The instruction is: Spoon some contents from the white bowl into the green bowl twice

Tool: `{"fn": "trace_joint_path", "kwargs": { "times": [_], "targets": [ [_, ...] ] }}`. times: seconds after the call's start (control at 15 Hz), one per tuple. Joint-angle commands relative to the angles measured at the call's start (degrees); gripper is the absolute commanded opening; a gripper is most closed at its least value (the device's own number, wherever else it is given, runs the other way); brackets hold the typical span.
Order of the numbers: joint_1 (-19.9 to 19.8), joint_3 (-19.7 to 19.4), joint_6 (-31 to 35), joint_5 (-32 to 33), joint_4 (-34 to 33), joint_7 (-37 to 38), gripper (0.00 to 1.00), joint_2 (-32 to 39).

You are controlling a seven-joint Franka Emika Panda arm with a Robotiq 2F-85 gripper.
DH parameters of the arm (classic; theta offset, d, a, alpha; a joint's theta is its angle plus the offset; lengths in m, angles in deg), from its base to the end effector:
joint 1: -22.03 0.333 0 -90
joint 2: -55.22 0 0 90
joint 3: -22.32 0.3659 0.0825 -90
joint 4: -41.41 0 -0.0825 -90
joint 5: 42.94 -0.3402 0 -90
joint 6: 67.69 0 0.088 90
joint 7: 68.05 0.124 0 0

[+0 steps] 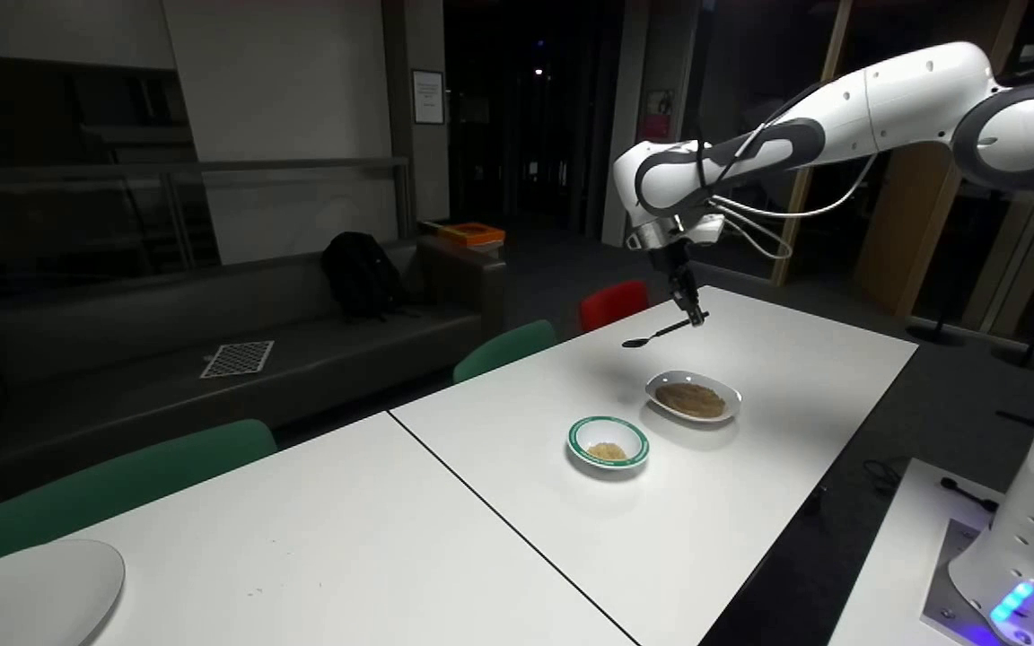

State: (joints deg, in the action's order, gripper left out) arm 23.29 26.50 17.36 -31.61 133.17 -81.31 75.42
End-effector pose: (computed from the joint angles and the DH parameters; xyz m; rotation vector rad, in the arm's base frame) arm 0.5736 0.0232 0.4490 2.8714 0.5195 -0.7116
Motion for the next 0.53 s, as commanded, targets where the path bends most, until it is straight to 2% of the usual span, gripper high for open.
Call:
{"fn": "trace_joint_path", "kwargs": {
  "times": [0.0, 0.47],
  "targets": [
    [-2.5, -0.8, 6.7, -2.9, 12.1, -4.5, 0.03, -9.5],
    [-4.5, -4.0, 15.1, -5.9, 27.2, -11.4, 0.03, -20.0]
  ]
}}
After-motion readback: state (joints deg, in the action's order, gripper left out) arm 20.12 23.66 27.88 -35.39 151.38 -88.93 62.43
